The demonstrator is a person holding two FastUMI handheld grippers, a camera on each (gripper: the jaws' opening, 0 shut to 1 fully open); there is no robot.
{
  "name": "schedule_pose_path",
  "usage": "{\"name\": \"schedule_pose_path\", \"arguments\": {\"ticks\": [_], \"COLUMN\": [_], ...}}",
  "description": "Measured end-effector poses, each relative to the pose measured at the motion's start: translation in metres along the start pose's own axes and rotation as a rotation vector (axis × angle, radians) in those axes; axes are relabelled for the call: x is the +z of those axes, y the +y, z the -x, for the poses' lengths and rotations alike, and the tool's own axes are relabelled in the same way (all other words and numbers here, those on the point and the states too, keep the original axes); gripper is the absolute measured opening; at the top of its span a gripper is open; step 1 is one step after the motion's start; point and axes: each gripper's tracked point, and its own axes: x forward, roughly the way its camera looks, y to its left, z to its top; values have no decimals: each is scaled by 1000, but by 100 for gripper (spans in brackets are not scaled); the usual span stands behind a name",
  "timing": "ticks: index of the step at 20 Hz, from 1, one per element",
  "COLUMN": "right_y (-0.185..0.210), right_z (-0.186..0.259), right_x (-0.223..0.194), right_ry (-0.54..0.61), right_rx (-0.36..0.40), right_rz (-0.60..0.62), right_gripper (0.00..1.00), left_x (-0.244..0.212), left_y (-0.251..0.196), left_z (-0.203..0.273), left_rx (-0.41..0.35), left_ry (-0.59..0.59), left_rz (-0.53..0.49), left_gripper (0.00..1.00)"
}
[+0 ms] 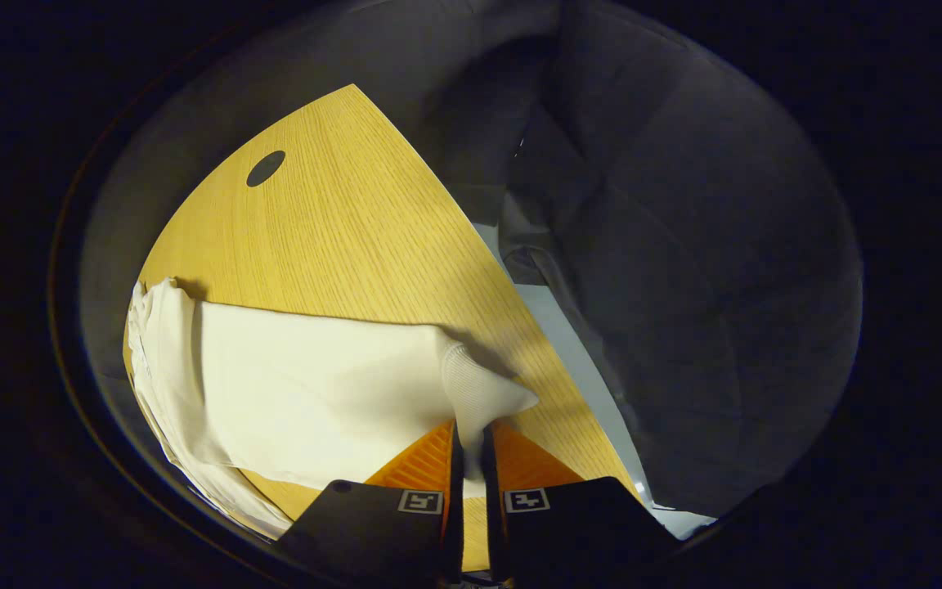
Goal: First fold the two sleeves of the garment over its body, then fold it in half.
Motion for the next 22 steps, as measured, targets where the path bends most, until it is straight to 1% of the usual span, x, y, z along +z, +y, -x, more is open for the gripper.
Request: {"name": "schedule_pose_path", "arguments": {"ticks": [5, 6, 7, 9, 15, 18, 20, 22], "right_y": [2, 2, 1, -2, -9, -9, -7, -2], "right_z": [8, 9, 12, 17, 34, 52, 63, 77], "right_x": [-4, -3, -4, -6, -10, -9, -9, -8], "right_ry": [-15, -22, -27, -32, -54, -90, -110, -131], "right_rx": [-15, -14, -12, -21, -42, -39, -40, -34], "right_rz": [34, 22, 18, 19, 17, 17, 23, 27], "right_gripper": [13, 5, 5, 5, 5, 5, 5, 5], "left_x": [-1, 0, -1, 4, 9, 9, 9, 8], "left_y": [-1, -2, -2, 1, -2, 0, 5, 2], "left_z": [-9, -11, -13, -13, -14, -13, -15, -16], "left_rx": [-10, -18, -25, -24, -65, -84, -73, -97], "left_ry": [5, 6, 5, -7, -46, -59, -61, -66], "left_rz": [-26, -24, -24, -29, -26, -16, -4, 15], "left_gripper": [98, 98, 98, 98, 98, 98, 98, 98]}}
